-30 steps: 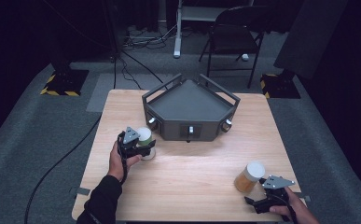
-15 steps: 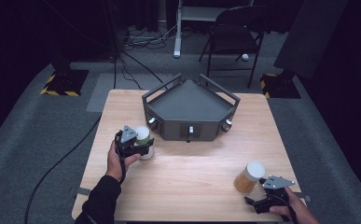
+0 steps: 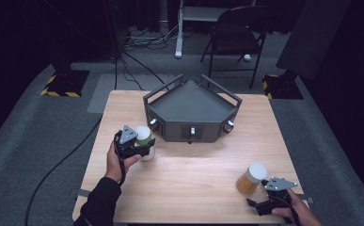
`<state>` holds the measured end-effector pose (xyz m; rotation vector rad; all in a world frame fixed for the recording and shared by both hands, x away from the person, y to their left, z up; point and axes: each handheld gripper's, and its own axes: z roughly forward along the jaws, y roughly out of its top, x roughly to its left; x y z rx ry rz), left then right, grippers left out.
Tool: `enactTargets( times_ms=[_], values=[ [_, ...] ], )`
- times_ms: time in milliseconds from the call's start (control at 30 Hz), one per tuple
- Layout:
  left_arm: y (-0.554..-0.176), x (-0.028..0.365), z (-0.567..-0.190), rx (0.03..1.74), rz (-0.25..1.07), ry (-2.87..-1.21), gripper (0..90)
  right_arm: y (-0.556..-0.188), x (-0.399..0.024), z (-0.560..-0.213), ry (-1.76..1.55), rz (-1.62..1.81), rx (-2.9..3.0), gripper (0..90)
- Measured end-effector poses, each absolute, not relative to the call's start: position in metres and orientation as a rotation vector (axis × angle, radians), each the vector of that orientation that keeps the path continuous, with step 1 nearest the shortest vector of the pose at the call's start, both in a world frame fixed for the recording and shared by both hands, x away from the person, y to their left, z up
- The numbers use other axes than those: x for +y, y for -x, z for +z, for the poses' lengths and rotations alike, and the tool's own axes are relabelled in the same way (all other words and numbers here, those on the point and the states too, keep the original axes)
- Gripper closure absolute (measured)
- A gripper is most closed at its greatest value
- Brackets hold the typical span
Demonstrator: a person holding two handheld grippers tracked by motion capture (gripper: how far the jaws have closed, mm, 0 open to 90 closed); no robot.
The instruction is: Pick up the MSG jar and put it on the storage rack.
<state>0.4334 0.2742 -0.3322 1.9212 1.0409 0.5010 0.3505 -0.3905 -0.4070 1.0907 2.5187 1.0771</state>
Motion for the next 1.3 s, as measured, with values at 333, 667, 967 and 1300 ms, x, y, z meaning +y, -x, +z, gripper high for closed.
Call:
enactTargets(
  times_ms=[333, 667, 967, 1300],
  values=[
    [-0.436, 0.275, -0.314, 1.003, 0.486, -1.942, 34.9, -0.351, -0.391, -0.407, -1.09, 1.078, 2.52, 0.0],
    [-0.439, 0.27, -0.304, 0.995, 0.47, -1.892, 34.8, -0.351, -0.391, -0.407, -1.089, 1.078, 2.52, 0.0],
    [-0.445, 0.263, -0.289, 0.979, 0.477, -1.888, 34.8, -0.351, -0.39, -0.407, -1.093, 1.078, 2.518, 0.0],
    [-0.456, 0.251, -0.269, 0.938, 0.477, -1.88, 34.7, -0.351, -0.39, -0.407, -1.093, 1.078, 2.518, 0.0]
  ],
)
